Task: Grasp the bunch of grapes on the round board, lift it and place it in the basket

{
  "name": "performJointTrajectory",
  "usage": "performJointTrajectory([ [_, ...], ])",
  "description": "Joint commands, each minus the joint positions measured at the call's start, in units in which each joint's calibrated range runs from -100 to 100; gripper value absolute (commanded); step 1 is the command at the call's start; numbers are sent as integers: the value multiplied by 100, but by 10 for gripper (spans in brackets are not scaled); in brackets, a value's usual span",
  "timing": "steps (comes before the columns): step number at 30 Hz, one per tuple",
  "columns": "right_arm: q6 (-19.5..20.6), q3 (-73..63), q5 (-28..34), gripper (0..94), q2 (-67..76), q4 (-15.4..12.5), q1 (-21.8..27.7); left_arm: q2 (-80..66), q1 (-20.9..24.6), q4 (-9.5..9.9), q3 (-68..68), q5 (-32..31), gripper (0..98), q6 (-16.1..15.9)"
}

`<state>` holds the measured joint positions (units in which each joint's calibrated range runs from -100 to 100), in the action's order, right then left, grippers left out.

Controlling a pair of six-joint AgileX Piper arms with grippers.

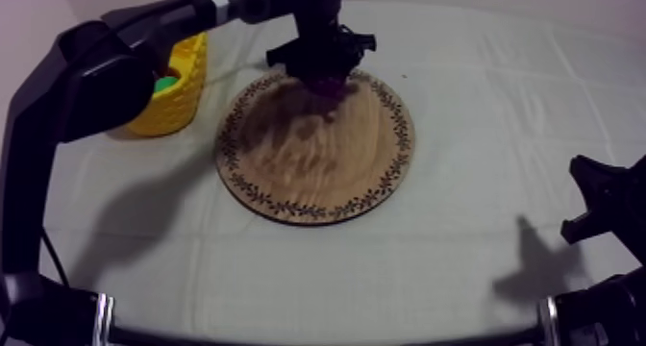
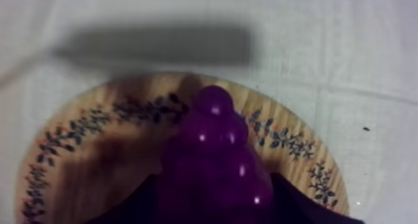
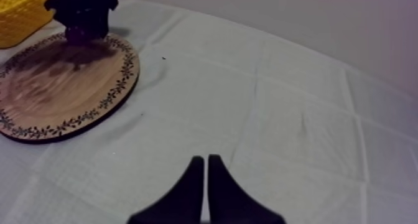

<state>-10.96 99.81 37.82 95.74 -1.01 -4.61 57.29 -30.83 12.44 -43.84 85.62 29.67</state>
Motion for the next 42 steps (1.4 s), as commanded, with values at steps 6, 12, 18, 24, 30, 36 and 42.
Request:
performJointTrajectory([
  [6, 0, -3, 0, 4, 1, 1, 2, -1401, 198, -37, 979, -3, 409, -195],
  [12, 0, -3, 0, 4, 1, 1, 2, -2820, 394, -8, 2490, -3, 410, -404],
  [18, 0, -3, 0, 4, 1, 1, 2, -4317, 577, 33, 4071, -41, 428, -656],
  [24, 0, -3, 0, 4, 1, 1, 2, -5597, 679, 162, 5119, -79, 431, -864],
  [30, 1, -3, 0, 4, 1, 1, 2, -6122, 925, 256, 5115, -88, 438, -975],
  [36, 3, -3, 0, 4, 1, 1, 2, -5980, 1289, 329, 4613, -334, 438, -1036],
  [42, 3, -3, 0, 4, 1, 1, 2, -5545, 1546, 500, 4456, -981, 435, -1003],
])
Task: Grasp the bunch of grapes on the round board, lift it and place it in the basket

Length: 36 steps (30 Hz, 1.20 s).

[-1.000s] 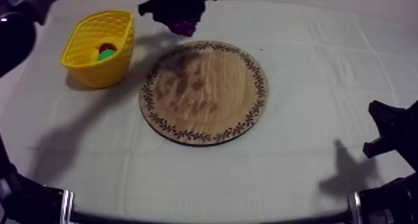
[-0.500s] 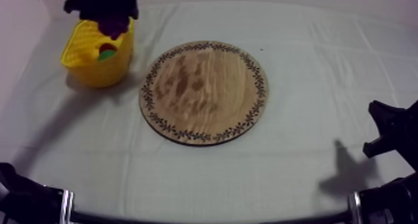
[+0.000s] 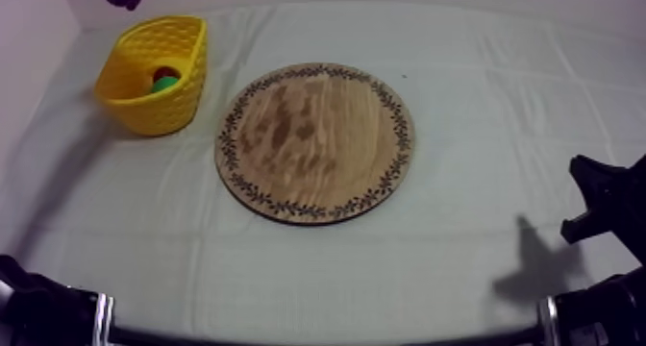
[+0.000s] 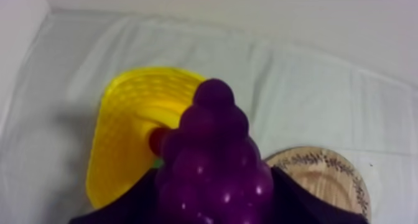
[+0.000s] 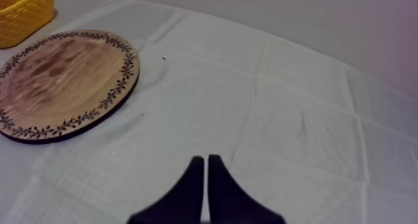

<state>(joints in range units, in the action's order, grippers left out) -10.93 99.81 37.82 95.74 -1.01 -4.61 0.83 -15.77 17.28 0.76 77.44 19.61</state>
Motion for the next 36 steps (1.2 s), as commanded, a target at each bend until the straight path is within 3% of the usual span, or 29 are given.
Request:
performJointTrajectory([
  [1, 1, -3, 0, 4, 1, 1, 2, 190, 72, 43, -2, -255, 433, 7],
  [12, 0, -3, 0, 4, 1, 1, 2, 1224, 293, 212, 220, -865, 425, 133],
  [36, 2, -3, 0, 4, 1, 1, 2, 2276, 534, 275, 278, -1212, 455, 198],
])
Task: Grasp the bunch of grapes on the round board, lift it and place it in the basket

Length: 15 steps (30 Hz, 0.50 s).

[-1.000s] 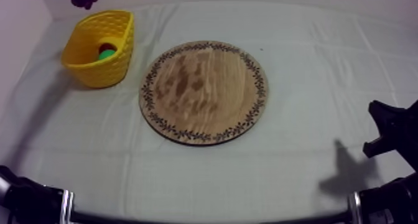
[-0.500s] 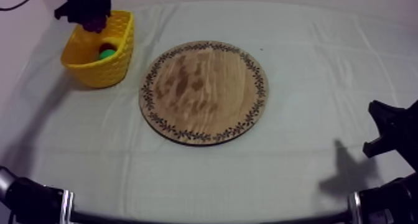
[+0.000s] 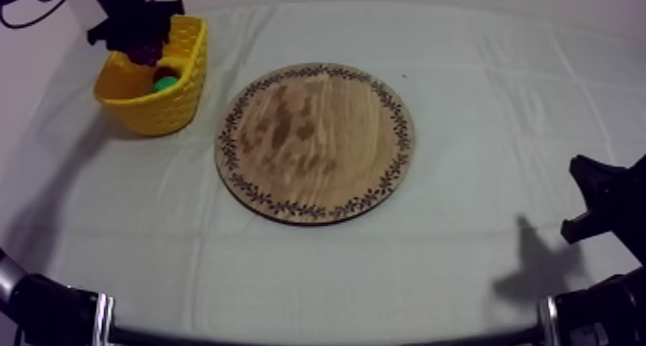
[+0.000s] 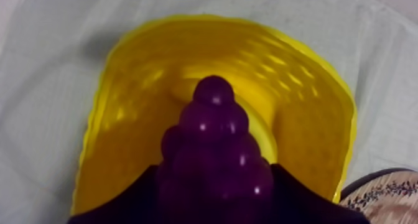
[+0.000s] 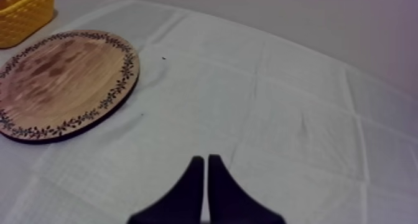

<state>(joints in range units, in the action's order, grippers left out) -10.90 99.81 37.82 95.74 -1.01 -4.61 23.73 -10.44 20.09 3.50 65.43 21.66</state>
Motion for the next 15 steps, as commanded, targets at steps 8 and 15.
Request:
performJointTrajectory([
  [8, -1, -3, 0, 4, 1, 1, 2, -221, 36, -14, 164, -159, 698, 1],
  [15, -1, -3, 0, 4, 1, 1, 2, -415, 50, 142, 404, -450, 938, 150],
])
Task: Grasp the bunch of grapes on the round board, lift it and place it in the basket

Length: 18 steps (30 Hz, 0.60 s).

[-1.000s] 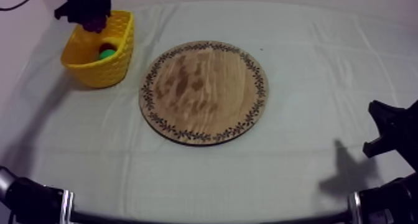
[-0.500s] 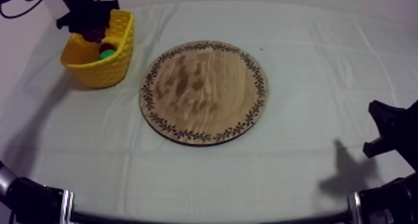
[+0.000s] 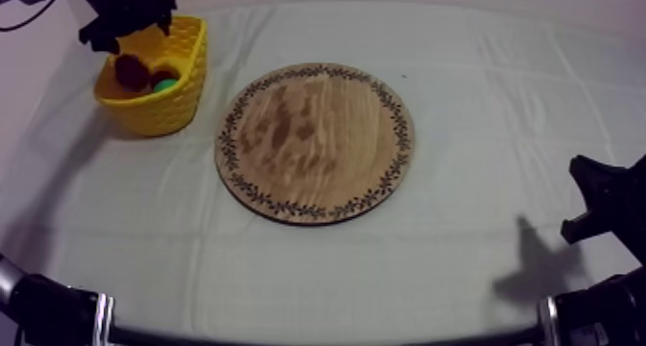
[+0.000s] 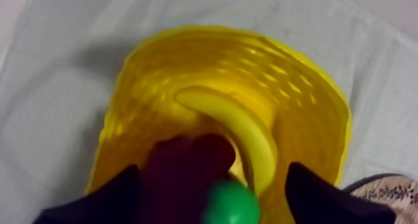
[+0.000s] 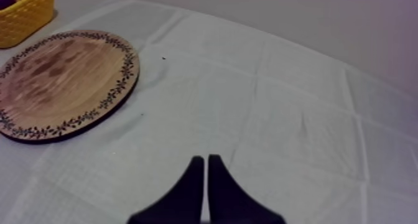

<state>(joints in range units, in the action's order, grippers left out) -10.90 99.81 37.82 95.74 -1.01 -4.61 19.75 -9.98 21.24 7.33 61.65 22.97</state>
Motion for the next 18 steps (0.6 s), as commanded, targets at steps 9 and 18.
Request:
performJointTrajectory([
  [9, -2, -3, 0, 4, 1, 1, 2, -424, 87, 32, 163, -498, 769, 53],
  [18, -1, -3, 0, 4, 1, 1, 2, -1972, 240, -120, 990, -1526, 269, -308],
])
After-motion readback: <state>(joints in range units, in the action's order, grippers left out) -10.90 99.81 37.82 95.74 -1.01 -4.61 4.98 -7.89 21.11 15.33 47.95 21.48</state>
